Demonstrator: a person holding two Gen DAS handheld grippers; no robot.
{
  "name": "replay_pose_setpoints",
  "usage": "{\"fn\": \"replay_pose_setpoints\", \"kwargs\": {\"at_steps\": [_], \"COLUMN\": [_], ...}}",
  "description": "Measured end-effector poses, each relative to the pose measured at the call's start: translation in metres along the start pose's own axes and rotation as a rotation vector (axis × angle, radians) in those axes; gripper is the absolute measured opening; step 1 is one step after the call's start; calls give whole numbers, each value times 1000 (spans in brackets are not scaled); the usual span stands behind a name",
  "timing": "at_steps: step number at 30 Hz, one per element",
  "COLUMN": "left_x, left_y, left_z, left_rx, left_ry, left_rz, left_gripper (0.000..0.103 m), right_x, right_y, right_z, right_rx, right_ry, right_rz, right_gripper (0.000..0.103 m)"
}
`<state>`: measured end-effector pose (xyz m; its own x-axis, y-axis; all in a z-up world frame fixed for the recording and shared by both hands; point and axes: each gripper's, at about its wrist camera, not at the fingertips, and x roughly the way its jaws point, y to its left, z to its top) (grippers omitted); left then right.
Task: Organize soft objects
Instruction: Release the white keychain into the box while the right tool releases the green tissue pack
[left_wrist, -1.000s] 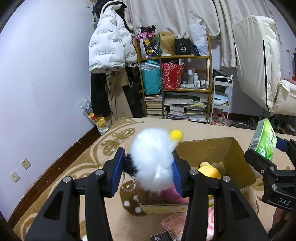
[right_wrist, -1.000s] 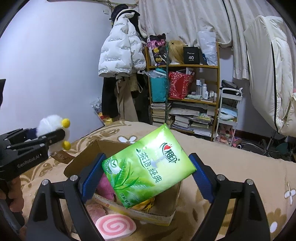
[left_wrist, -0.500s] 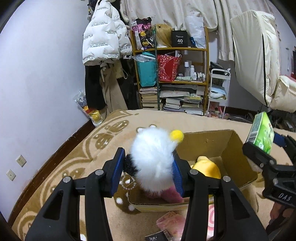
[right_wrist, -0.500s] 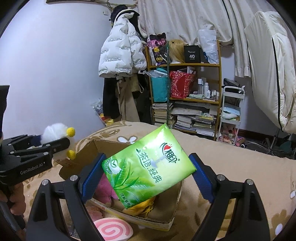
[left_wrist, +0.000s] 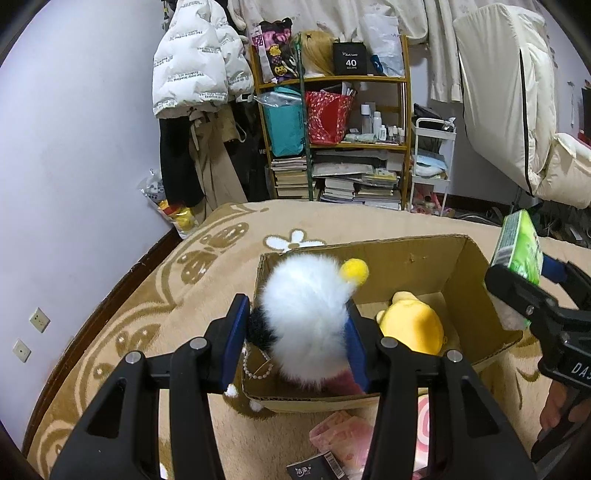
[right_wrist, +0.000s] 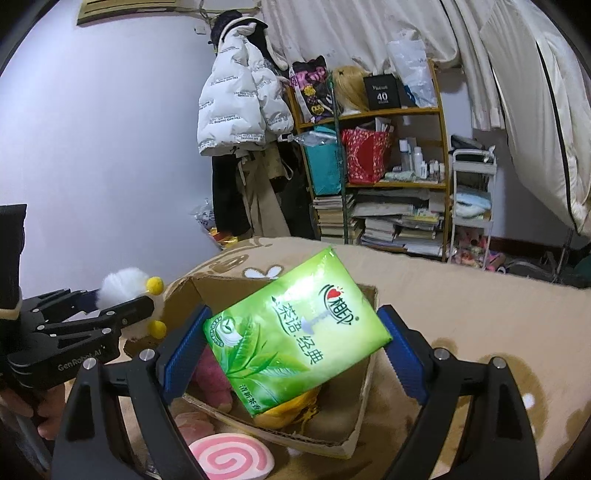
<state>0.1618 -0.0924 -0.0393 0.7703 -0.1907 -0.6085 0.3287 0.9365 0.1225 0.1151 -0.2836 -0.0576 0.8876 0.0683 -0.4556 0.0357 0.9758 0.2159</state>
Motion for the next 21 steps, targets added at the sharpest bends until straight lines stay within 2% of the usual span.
{"fn": "replay_pose_setpoints", "kwargs": {"at_steps": [4,8,14,15,17,21], "left_x": [3,7,14,15,15,15], "left_y": [1,2,4,4,6,9], "left_z": [-2,-1,-4,-4,-5,-6], "left_rx": [-8,-20,-24,-25,-29,-35], "left_ry": [14,24,55,60,65,97], "left_rz": [-6,-14,-18,-17,-12,-7], "left_gripper": [49,55,57,59,71,72], "right_x": [2,4,9,9,9,5], "right_y": [0,1,1,2,2,3], "right_z": [-3,-3,-10,-10,-12,-12], "right_rx": [-3,-6,-11,-14,-20,-22], "right_ry": [14,20,56,61,66,64], "right_rz": [-3,-5,-3,-5,-4,-5], "right_gripper": [94,94,95,95,100,101]}}
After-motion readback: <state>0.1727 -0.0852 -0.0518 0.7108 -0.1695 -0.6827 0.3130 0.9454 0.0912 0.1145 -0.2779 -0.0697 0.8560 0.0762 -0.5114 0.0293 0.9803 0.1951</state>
